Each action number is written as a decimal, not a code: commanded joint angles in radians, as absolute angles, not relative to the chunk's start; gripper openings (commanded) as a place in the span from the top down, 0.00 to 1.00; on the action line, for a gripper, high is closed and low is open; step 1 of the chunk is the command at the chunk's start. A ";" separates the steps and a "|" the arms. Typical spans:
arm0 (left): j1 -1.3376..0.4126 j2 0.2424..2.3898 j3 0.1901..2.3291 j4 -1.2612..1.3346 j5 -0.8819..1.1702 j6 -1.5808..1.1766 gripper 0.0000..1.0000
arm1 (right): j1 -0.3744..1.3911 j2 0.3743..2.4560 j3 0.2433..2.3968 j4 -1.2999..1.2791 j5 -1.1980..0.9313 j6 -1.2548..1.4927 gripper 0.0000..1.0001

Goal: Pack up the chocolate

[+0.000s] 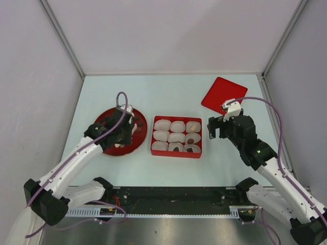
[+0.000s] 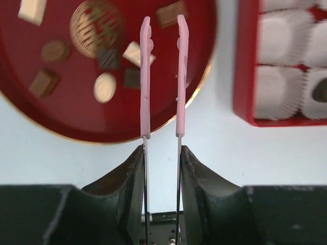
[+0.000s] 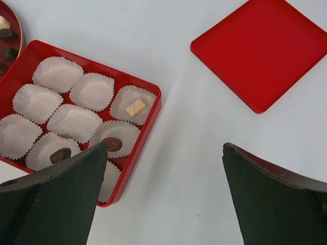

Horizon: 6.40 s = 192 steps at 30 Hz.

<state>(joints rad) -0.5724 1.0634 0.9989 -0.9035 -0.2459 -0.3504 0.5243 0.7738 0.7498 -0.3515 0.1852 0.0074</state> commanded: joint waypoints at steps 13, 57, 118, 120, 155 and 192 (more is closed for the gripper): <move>-0.377 1.120 0.953 -0.974 -0.295 -0.500 0.63 | 0.534 0.752 0.752 -0.322 0.186 0.012 0.00; -0.325 1.307 0.943 -0.903 -0.216 -0.448 0.67 | 0.534 0.727 0.736 -0.308 0.213 0.002 0.00; -0.821 1.465 1.359 -1.157 -0.031 -0.192 0.92 | 0.538 0.724 0.733 -0.311 0.216 0.003 0.00; -0.827 1.474 1.358 -1.163 -0.031 -0.186 0.92 | 0.537 0.726 0.733 -0.308 0.216 0.003 0.00; -0.831 1.479 1.345 -1.137 -0.064 -0.205 0.58 | 0.541 0.719 0.727 -0.307 0.215 0.002 0.00; -0.506 1.213 1.059 -1.140 -0.250 -0.471 0.62 | 0.554 0.715 0.727 -0.304 0.195 0.005 0.00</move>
